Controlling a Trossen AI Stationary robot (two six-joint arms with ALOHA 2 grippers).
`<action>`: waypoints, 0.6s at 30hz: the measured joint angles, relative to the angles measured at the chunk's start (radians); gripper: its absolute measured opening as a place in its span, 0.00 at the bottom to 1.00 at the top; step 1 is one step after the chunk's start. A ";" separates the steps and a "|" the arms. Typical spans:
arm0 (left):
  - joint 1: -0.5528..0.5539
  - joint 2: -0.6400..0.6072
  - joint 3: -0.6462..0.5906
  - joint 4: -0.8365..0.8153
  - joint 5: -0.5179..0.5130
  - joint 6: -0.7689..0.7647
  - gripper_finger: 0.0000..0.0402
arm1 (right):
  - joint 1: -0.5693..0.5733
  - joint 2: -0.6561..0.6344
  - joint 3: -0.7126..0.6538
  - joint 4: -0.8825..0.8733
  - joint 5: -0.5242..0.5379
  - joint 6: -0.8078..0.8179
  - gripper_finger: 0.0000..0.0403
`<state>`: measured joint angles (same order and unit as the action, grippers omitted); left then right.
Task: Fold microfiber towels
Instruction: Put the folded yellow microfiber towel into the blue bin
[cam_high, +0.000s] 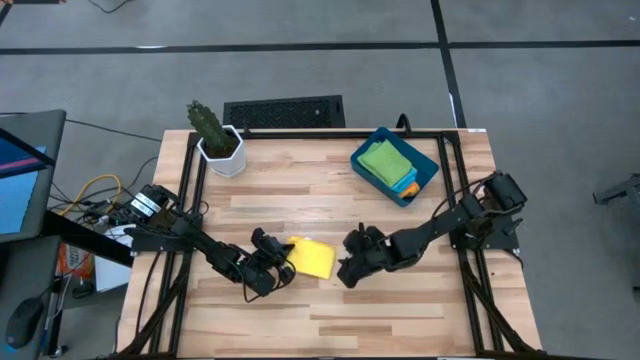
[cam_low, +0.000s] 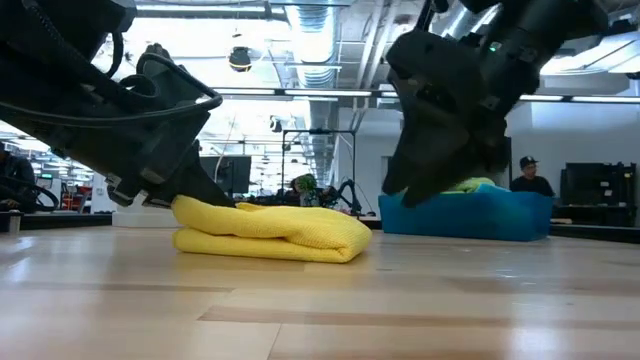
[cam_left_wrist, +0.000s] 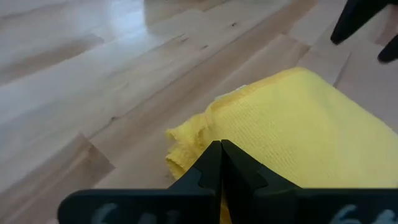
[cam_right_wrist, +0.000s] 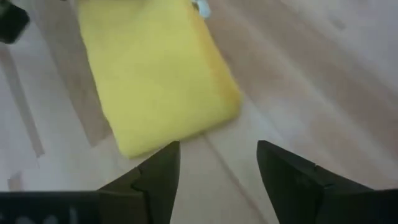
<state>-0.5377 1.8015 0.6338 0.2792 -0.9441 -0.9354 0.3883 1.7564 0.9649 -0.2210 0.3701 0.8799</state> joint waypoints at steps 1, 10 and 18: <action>0.000 0.000 0.000 0.007 0.009 -0.003 0.00 | 0.009 0.008 0.000 0.006 0.007 0.023 0.59; -0.019 0.000 0.000 0.039 0.060 -0.083 0.00 | 0.042 0.050 -0.003 0.028 0.113 0.211 0.57; -0.025 0.000 0.001 0.080 0.033 -0.117 0.00 | 0.025 0.045 0.000 0.035 0.126 0.364 0.60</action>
<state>-0.5626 1.8015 0.6352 0.3593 -0.9109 -1.0522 0.4135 1.8011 0.9646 -0.1856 0.4961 1.2438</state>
